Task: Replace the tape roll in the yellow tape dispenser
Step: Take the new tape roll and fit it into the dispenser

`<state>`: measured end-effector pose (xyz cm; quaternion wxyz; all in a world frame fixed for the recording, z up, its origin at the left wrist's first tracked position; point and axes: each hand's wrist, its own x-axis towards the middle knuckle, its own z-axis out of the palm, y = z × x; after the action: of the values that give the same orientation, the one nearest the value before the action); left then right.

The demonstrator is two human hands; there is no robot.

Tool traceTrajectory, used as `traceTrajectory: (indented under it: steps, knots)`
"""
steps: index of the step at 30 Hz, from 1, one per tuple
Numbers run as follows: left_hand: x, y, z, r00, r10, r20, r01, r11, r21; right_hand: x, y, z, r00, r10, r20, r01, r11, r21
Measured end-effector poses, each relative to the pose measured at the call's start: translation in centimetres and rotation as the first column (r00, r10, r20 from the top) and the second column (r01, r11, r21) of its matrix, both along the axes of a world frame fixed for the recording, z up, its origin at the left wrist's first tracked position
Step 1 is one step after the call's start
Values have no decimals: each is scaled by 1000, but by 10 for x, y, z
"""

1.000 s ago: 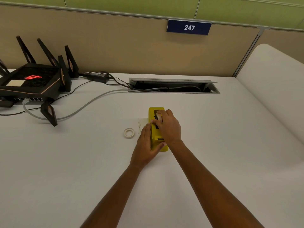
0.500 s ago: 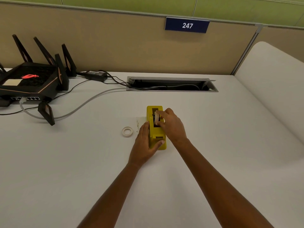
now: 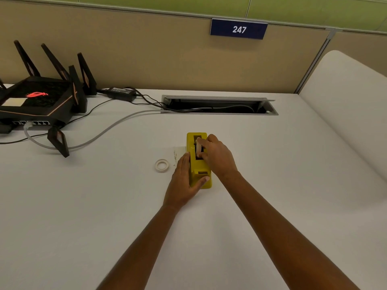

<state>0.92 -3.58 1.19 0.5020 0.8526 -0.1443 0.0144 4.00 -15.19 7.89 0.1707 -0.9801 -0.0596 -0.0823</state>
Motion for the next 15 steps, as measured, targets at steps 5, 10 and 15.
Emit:
traceTrajectory:
  steps: [5,10,15]
  knots:
    - [2,0,-2,1000,1,5,-1,1000,-2,0,0,4,1000,5,-4,-5,1000,25]
    - [1,1,-2,1000,10,11,-9,996,-89,1,-1,8,1000,10,-12,-9,998,58]
    - [17,1,6,997,76,10,-74,993,-93,3,-3,9,999,34,-23,-34,999,37]
